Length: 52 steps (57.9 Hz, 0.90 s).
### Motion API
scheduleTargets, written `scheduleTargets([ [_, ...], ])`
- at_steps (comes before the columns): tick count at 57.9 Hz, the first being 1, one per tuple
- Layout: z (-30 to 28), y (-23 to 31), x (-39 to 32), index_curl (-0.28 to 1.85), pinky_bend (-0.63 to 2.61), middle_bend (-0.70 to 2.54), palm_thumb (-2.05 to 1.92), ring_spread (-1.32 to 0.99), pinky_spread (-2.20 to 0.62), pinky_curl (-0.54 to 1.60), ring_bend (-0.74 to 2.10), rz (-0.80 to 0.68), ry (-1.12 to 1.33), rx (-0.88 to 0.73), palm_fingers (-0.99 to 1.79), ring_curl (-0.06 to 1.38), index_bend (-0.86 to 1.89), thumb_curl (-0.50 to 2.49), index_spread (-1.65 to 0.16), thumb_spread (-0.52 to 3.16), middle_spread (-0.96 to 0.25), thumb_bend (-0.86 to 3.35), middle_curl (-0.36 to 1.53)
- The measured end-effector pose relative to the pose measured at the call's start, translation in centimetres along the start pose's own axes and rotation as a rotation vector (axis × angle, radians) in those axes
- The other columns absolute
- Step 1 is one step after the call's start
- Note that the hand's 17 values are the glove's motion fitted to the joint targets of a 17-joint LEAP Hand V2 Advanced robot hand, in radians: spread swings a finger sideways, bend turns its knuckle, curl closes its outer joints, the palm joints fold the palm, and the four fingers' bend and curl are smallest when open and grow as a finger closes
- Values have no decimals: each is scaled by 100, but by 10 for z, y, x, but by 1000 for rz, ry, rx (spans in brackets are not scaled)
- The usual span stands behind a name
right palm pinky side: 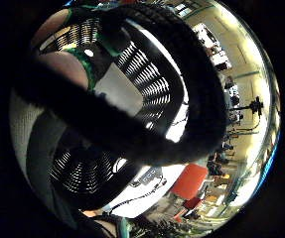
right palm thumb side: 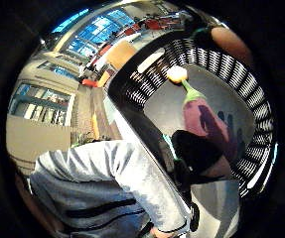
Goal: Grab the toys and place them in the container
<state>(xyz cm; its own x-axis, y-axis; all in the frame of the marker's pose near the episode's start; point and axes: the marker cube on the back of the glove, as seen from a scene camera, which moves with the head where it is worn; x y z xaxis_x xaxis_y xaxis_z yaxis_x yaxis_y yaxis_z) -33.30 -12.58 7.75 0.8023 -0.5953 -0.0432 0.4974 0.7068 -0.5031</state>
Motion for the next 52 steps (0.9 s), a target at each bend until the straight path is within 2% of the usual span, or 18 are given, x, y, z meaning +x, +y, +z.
scheduleTargets([
  [12, -21, 24, 26, 49, 95, 19, 15, -11, 4, 37, 41, 46, 15, 58, 7, 33, 38, 56, -37, 139, -2, -1, 57],
  [21, -38, 60, 81, 52, 88, 19, 14, -12, 5, 34, 40, 147, 104, 85, 13, 33, 44, 49, -35, 140, -1, -1, 54],
  [29, -49, 95, 155, 52, 82, 19, 15, -15, 4, 32, 43, 347, 187, 129, 20, 33, 46, 44, -34, 141, -2, -1, 53],
  [37, -34, 140, 243, 53, 79, 19, 17, -17, 4, 31, 44, 603, 118, 27, 22, 33, 47, 41, -33, 141, -3, -1, 52],
  [44, -14, 173, 306, 53, 79, 18, 18, -19, 3, 31, 46, 707, 64, -85, 24, 33, 45, 39, -32, 140, -3, -1, 51],
  [48, 7, 188, 330, 53, 79, 19, 18, -19, 2, 31, 47, 802, 92, -59, 24, 33, 42, 38, -32, 140, -3, -1, 50],
  [52, 31, 205, 337, 52, 80, 18, 18, -20, 2, 32, 47, 897, 58, -115, 23, 33, 41, 37, -31, 138, -3, -1, 49],
])
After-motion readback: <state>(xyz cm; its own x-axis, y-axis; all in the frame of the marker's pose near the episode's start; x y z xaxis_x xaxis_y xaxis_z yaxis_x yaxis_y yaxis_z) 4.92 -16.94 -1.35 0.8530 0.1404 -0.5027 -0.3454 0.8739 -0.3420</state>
